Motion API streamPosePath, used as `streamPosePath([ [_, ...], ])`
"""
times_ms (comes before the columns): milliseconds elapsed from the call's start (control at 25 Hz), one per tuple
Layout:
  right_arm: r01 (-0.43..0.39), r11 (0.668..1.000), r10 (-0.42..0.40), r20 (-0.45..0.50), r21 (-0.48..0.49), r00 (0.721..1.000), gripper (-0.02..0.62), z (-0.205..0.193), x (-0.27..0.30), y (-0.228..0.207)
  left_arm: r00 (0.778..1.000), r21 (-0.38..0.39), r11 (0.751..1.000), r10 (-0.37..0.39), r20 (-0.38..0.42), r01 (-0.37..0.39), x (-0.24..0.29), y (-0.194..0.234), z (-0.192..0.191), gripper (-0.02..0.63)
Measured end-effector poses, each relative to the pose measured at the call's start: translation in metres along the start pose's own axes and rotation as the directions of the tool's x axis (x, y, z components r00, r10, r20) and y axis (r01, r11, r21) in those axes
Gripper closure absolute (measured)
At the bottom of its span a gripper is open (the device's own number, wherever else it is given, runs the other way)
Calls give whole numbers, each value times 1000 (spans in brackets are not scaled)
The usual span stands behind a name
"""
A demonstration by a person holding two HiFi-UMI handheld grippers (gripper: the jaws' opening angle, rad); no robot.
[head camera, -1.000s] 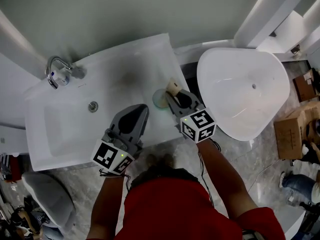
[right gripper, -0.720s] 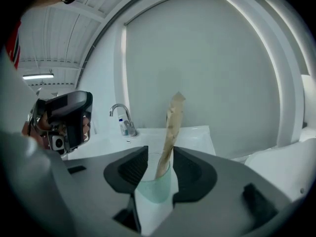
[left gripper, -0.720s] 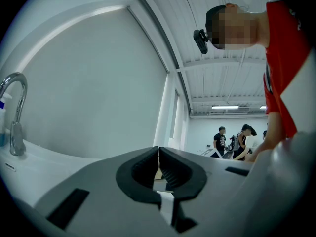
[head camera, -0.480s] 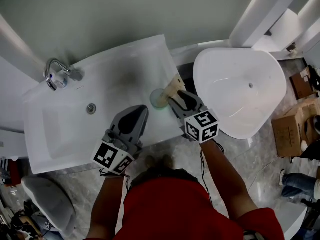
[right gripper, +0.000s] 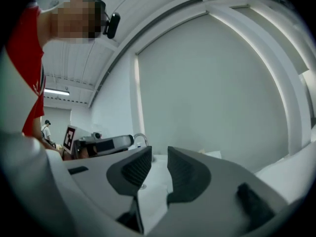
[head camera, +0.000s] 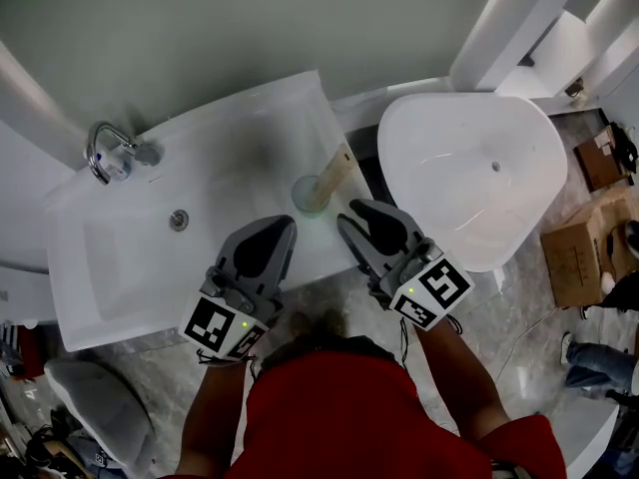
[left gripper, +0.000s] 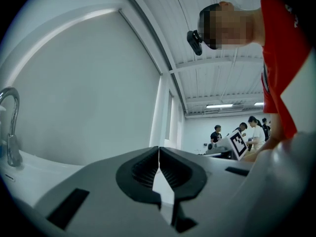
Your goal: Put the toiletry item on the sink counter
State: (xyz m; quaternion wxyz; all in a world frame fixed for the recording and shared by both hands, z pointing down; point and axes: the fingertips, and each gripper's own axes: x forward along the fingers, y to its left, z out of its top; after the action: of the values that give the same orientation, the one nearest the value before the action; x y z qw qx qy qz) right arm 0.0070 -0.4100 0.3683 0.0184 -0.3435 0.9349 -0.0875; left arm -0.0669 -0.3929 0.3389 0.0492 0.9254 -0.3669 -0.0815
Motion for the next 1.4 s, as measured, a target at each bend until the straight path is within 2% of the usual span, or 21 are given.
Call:
streamPosePath([
  [200,-60,997,63,70,-40,996,534,36,-11,39,999,18,999,-30,29,30,-5,-20,19,586],
  [440,-91,987,101,70,-134,992,555,46,-14,70,996,30,997,-70,52,68,-8,-37,35,586],
  [920,-54,989,62,54,-140,997,568,40,-14,68,995,35,995,-90,39,89,-8,-47,32,586],
  [1400,-51,989,57,42,-141,997,568,35,-19,73,996,31,996,-84,35,83,-13,-47,29,586],
])
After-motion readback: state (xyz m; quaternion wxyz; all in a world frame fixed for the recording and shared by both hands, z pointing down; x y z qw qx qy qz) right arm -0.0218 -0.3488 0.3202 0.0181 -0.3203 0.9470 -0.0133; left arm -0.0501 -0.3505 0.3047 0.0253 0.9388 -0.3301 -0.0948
